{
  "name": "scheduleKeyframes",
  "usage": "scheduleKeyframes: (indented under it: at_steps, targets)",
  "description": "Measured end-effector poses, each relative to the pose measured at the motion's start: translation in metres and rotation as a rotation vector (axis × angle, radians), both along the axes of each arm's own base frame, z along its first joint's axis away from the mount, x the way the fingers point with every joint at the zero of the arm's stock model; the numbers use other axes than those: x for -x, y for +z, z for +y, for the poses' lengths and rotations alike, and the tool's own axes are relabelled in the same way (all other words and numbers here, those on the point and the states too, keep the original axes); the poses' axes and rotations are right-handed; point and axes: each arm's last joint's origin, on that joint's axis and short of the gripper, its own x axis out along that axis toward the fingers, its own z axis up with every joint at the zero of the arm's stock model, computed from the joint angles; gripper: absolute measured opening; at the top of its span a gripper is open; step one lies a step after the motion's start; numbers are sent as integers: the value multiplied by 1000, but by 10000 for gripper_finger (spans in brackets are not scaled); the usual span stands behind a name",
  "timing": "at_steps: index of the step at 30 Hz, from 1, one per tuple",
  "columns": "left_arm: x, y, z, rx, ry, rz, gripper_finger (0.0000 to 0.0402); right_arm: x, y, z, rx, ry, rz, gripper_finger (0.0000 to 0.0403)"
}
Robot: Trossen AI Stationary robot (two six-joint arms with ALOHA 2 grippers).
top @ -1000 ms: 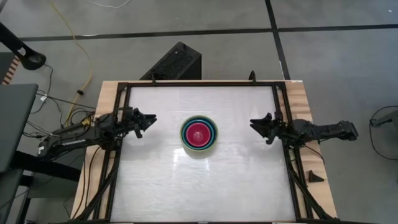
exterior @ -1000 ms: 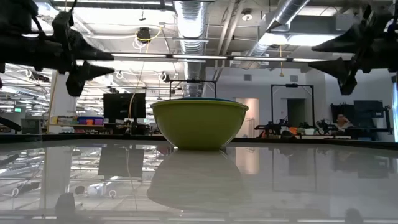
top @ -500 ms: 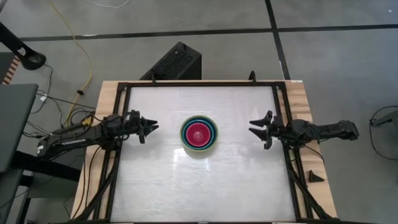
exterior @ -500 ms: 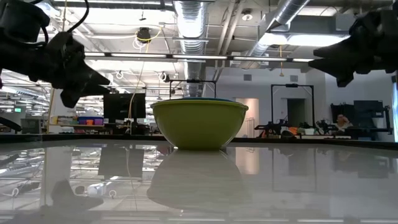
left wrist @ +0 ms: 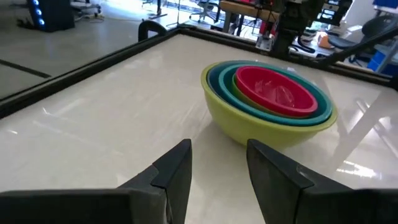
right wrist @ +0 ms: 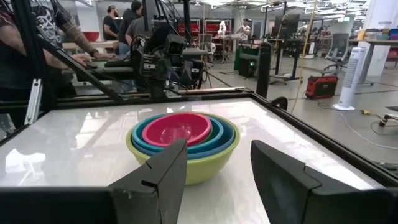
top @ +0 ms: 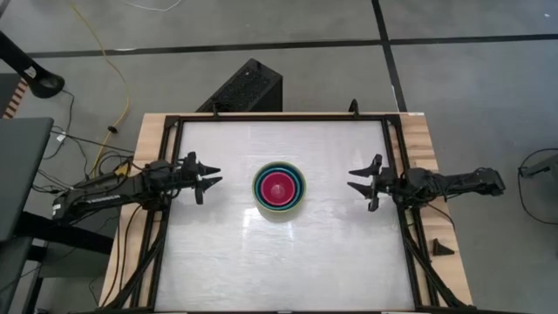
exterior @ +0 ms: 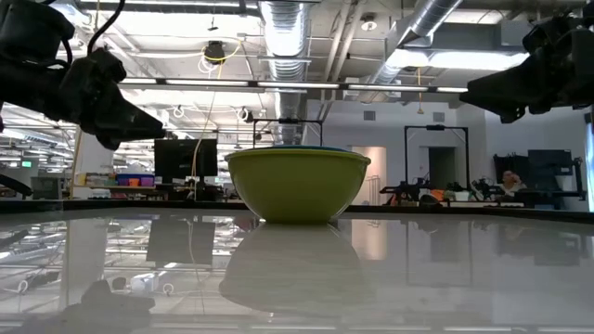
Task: Nest bowls inside each other
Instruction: Return to Home Position
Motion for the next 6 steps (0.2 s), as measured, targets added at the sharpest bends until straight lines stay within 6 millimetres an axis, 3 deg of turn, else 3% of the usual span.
scheduleKeyframes:
  at_steps: [6]
  targets:
    - [0, 0, 0, 33, 5, -9, 141, 0, 0, 0, 0, 0, 0, 209]
